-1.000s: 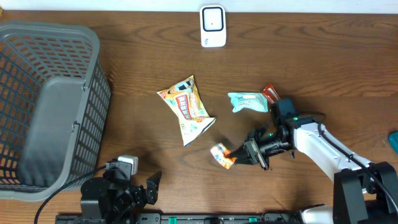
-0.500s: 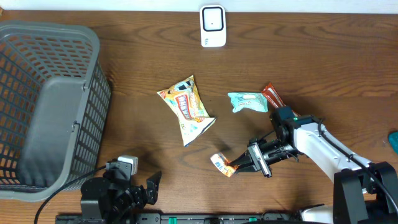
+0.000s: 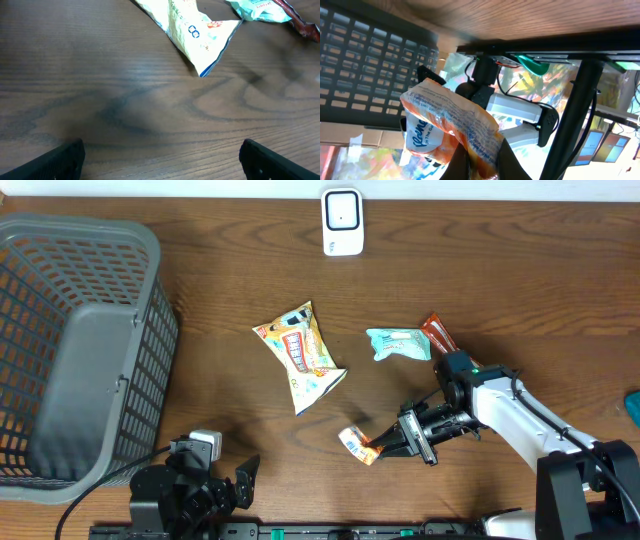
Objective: Scan the item barcode
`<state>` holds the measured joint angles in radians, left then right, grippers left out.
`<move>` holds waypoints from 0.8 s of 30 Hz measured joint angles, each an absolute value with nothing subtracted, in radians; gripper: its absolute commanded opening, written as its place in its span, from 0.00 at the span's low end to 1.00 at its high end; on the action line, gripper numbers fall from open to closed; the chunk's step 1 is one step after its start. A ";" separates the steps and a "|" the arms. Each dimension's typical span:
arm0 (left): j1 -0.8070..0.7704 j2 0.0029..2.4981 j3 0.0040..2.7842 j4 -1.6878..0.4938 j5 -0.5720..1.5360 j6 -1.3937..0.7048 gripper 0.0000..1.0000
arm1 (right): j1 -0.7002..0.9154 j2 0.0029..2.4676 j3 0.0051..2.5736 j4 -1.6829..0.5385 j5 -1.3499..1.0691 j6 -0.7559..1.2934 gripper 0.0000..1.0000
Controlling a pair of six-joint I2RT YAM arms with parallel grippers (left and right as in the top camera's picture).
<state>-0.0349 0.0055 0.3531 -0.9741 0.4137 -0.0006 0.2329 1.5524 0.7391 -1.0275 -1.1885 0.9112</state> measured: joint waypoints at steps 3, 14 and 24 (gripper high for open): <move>-0.035 0.006 0.353 -0.974 0.414 -0.001 0.99 | 0.233 1.552 0.739 -1.028 -1.170 0.902 0.01; -0.035 0.006 0.353 -0.974 0.414 -0.001 0.99 | 0.239 1.552 0.739 -1.028 -1.147 0.762 0.01; -0.035 0.006 0.353 -0.974 0.414 -0.001 0.99 | 0.302 1.552 0.739 -0.918 -1.209 0.709 0.01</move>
<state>-0.0349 0.0055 0.3531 -0.9745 0.4137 -0.0006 0.3023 1.5524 0.7391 -0.9180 -1.2091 0.7086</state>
